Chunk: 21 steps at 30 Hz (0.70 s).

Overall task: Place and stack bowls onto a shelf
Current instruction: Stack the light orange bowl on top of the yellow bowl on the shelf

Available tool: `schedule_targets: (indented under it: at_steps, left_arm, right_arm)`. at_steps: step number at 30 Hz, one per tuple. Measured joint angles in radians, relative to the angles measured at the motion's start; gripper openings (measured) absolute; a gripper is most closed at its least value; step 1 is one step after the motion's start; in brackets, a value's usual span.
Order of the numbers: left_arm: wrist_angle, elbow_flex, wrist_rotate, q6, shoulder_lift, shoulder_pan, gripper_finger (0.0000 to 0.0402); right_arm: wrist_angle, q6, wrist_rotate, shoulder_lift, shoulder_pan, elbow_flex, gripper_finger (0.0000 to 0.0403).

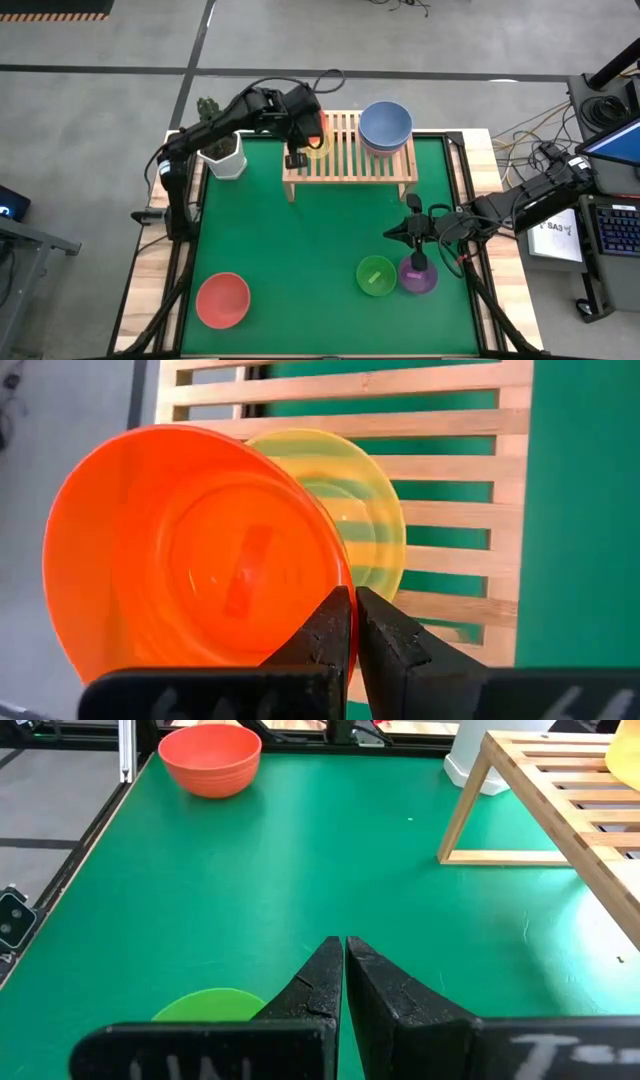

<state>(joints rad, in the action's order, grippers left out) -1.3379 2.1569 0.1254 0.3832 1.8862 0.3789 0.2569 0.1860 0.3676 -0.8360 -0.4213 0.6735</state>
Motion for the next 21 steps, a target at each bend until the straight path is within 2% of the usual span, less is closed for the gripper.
schedule_targets:
  at_steps: [7, 15, 21]
  left_arm:
    - [0.041, -0.045, -0.038, -0.002, 0.000, -0.010, 0.0000]
    - [0.075, -0.064, -0.038, -0.019, 0.000, -0.011, 0.0000]
    - [0.075, -0.065, -0.038, -0.022, 0.000, -0.011, 0.0023]
  right_arm:
    - [0.000, -0.002, 0.000, 0.000, 0.000, 0.000, 0.0009]
    - [0.000, -0.002, 0.000, 0.000, 0.000, 0.000, 0.0009]
    - [0.000, -0.002, 0.000, 0.000, 0.000, 0.000, 0.0009]
